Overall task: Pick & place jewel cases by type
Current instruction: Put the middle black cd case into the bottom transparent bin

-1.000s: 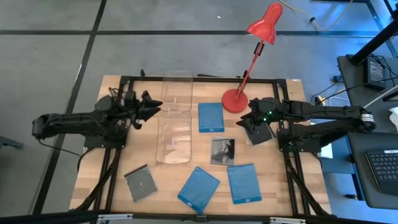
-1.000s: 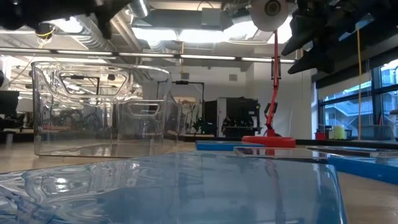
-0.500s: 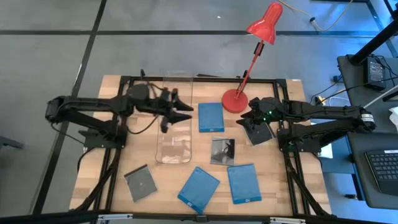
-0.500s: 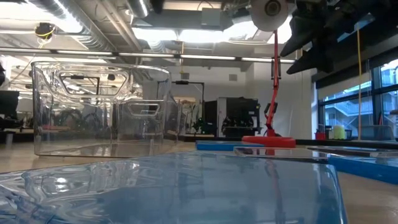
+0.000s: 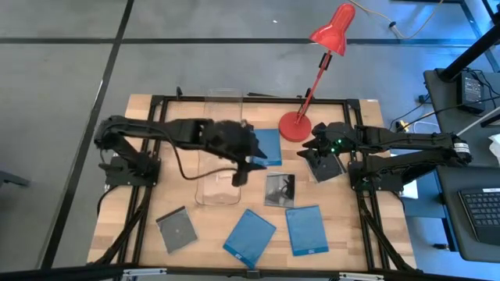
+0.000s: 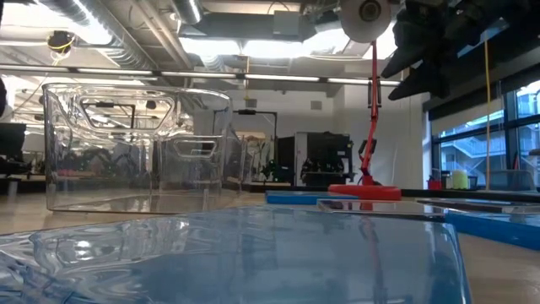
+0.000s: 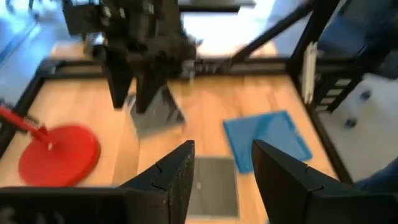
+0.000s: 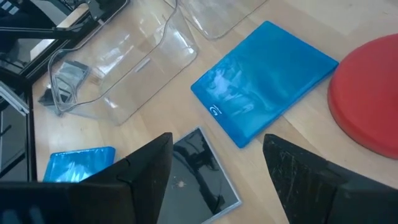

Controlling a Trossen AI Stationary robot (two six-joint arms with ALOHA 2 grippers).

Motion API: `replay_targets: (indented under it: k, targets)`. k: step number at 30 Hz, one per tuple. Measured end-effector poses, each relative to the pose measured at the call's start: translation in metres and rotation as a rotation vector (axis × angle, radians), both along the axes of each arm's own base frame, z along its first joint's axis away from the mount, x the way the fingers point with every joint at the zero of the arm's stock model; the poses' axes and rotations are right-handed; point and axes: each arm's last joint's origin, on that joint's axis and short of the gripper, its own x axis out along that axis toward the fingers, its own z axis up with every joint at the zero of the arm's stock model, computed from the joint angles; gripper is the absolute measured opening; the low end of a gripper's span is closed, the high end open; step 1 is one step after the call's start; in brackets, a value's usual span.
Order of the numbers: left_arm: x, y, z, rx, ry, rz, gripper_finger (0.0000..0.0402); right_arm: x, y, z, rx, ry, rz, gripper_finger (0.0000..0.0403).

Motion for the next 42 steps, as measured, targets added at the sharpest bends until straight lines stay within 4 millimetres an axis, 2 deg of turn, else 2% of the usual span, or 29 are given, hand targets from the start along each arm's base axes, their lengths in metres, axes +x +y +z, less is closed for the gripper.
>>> replay_targets:
  k: [4, 8, 11, 22, 27, 30, 36, 42]
  targets:
    - [0.019, -0.027, -0.011, 0.032, 0.092, 0.025, 0.0151, -0.001, 0.0, -0.001, 0.0, 0.012, 0.002, 0.0255]
    - [0.041, -0.052, -0.039, 0.081, 0.163, 0.004, 0.0143, -0.001, 0.0, -0.001, 0.007, 0.013, 0.001, 0.0255]
    - [0.053, -0.065, -0.061, 0.055, 0.214, 0.015, 0.0132, 0.0, 0.001, -0.002, 0.02, 0.016, 0.017, 0.0255]
    - [0.09, -0.087, -0.139, -0.019, 0.343, 0.093, 0.011, 0.02, 0.001, -0.037, 0.063, 0.201, 0.148, 0.0255]
    - [0.101, -0.093, -0.166, -0.01, 0.37, 0.09, 0.0103, 0.024, 0.001, -0.043, 0.062, 0.237, 0.156, 0.0255]
    - [0.102, -0.095, -0.173, -0.009, 0.385, 0.084, 0.0099, 0.021, 0.001, -0.046, 0.06, 0.278, 0.167, 0.0255]
    - [0.101, -0.107, -0.168, 0.0, 0.36, 0.057, 0.0097, 0.007, 0.003, -0.05, 0.083, 0.401, 0.169, 0.0255]
    - [0.099, -0.111, -0.166, 0.034, 0.346, 0.08, 0.0095, 0.008, 0.003, -0.049, 0.067, 0.388, 0.186, 0.0255]
